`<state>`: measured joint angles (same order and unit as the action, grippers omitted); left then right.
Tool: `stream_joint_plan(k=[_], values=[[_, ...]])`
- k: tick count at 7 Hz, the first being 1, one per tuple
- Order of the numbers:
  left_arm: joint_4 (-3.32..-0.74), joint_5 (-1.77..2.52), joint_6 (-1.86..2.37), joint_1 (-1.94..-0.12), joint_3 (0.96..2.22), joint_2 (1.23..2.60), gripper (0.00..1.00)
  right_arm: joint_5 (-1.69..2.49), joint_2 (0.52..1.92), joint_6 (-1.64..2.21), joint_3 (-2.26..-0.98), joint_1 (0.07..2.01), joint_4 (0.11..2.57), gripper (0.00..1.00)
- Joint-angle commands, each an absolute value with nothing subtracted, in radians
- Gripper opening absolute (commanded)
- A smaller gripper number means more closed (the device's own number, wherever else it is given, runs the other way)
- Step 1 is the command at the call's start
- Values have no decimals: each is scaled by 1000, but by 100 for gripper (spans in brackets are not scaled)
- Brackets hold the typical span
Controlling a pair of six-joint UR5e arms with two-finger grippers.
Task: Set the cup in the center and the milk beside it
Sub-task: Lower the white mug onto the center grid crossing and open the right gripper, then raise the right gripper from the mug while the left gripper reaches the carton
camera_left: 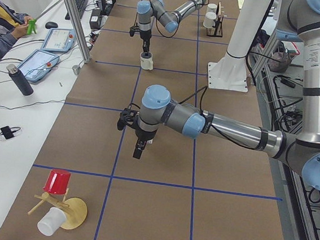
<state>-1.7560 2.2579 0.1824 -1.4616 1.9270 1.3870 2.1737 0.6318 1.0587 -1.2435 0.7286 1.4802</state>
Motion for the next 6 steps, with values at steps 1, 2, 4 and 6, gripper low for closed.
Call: stream_joint_plan(k=[1,2,4,6], values=[[-1744,2316,193,-1459,1925,1416,98,2314,681,1069,-1380,857,1494,100],[-1723,2445,360,-1451,1911,1502,98,2339,809,1062,-1525,912,1502,100],[-1724,2317,747,-1270,1994,1566,98,2289,1001,1045,-1684,971,1500,100],[-1721,2289,801,-1204,1977,1592,98,2281,1099,898,-1689,1024,1494,100]])
